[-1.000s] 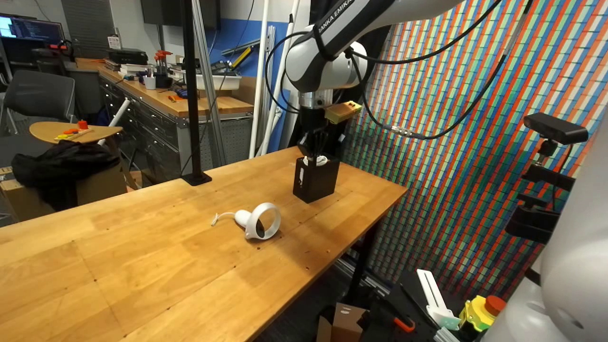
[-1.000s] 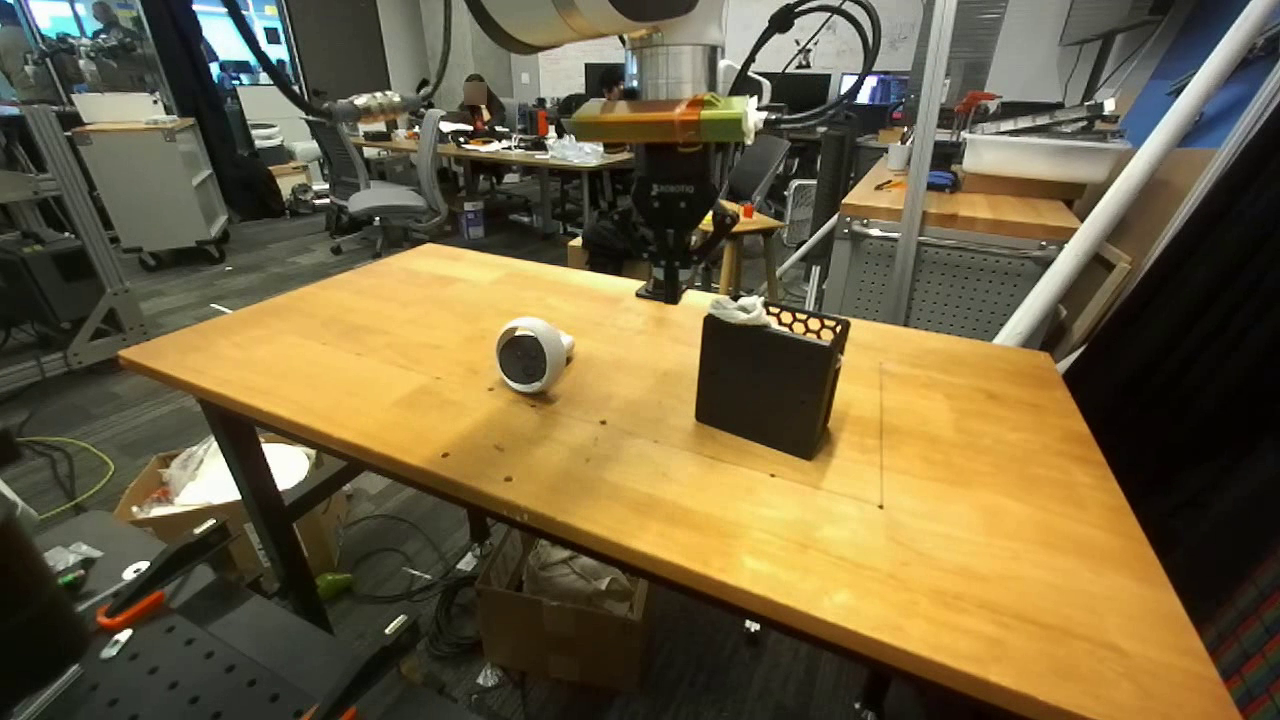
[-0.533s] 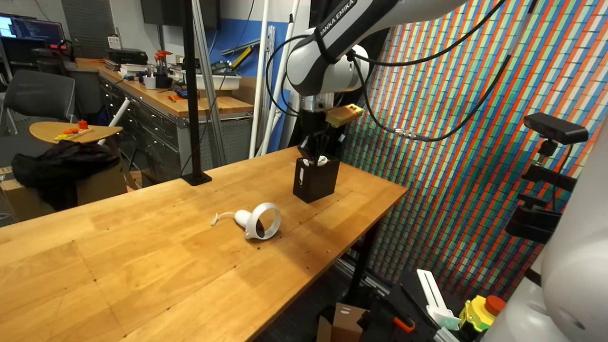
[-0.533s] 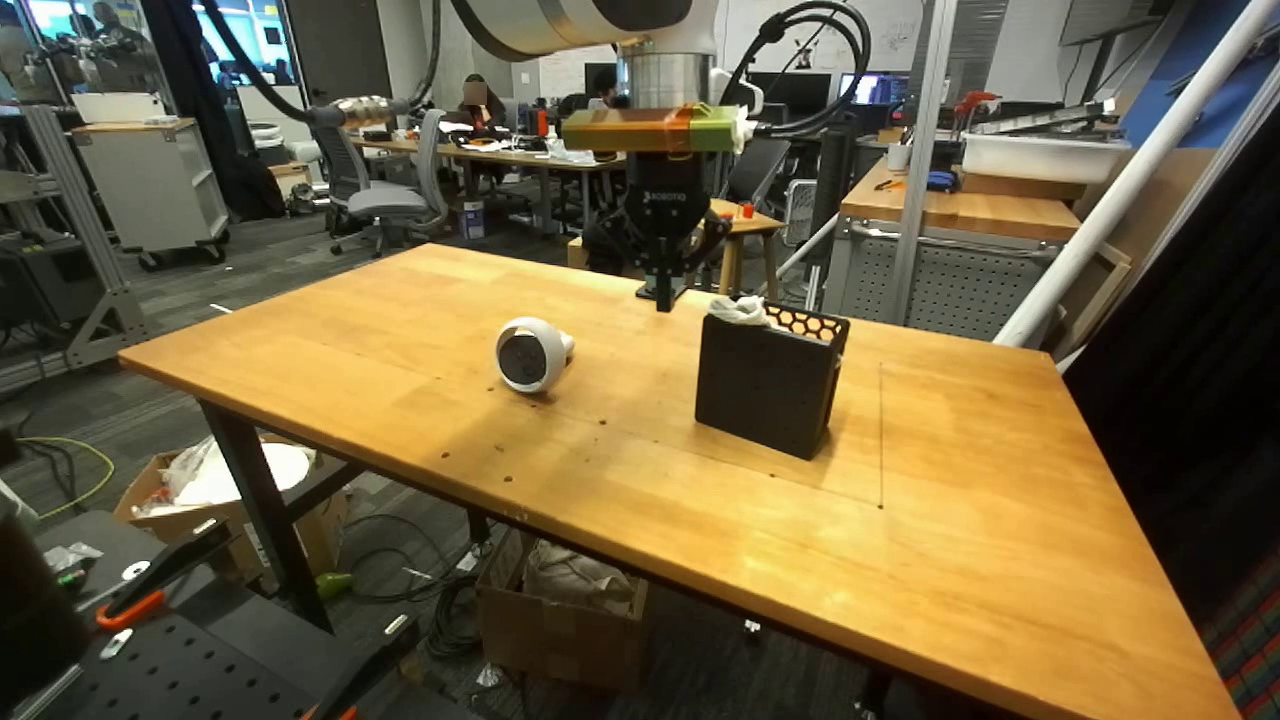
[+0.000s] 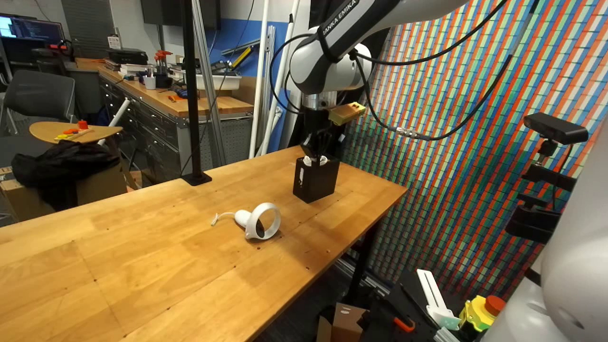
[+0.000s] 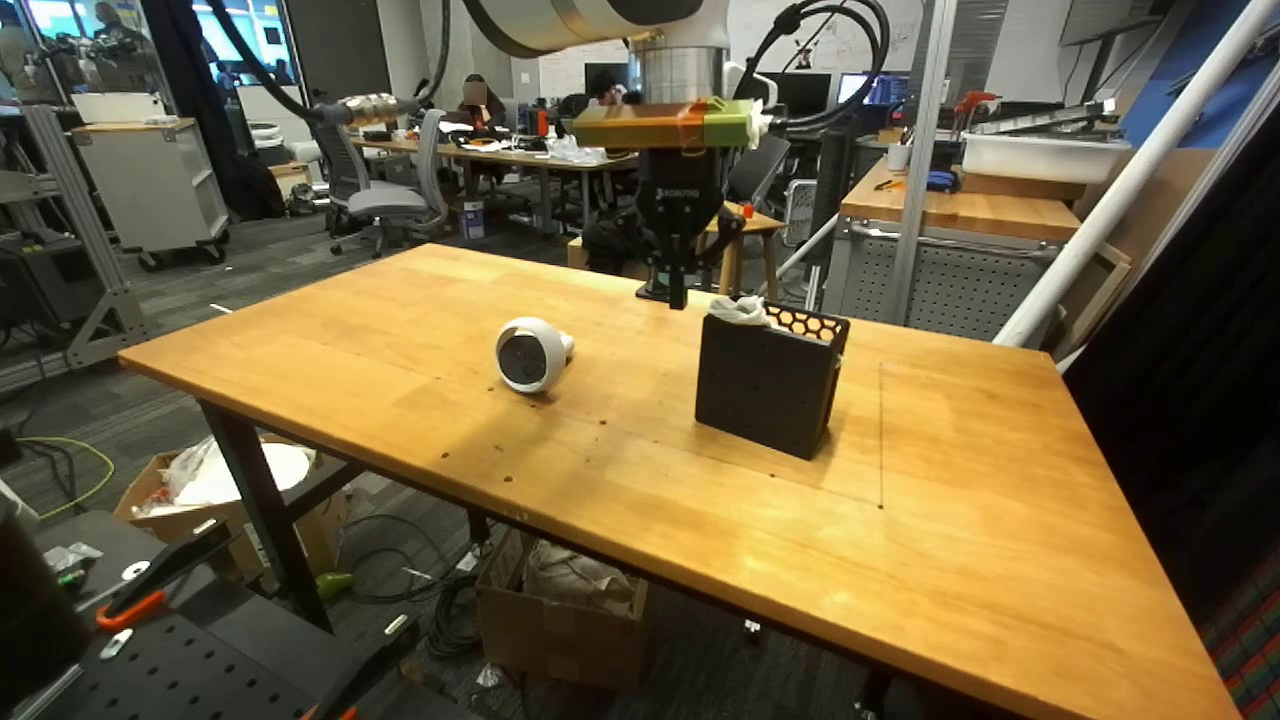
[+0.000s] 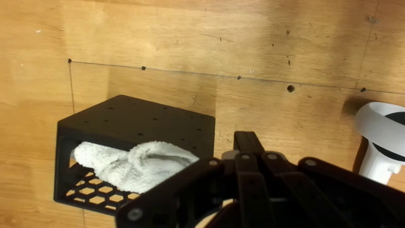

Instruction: Put the towel inside the black box

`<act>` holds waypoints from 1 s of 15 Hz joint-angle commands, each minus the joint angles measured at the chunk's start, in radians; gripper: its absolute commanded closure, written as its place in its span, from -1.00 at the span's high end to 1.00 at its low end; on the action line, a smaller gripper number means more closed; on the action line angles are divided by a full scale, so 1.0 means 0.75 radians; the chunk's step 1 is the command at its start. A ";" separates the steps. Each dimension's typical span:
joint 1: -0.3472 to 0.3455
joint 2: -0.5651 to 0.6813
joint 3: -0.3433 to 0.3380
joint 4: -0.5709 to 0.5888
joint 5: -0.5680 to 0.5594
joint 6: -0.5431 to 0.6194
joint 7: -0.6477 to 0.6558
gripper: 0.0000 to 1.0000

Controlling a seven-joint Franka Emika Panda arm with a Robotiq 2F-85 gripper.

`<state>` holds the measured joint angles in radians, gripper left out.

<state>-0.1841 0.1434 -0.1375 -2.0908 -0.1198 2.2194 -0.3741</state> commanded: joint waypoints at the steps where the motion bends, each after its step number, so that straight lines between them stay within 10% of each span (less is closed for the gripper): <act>1: -0.003 0.032 -0.008 0.065 -0.031 -0.008 -0.020 -0.97; 15: -0.039 0.167 -0.003 0.222 -0.007 -0.027 -0.070 -0.97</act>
<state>-0.2013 0.2459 -0.1398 -1.9692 -0.1215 2.2179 -0.4016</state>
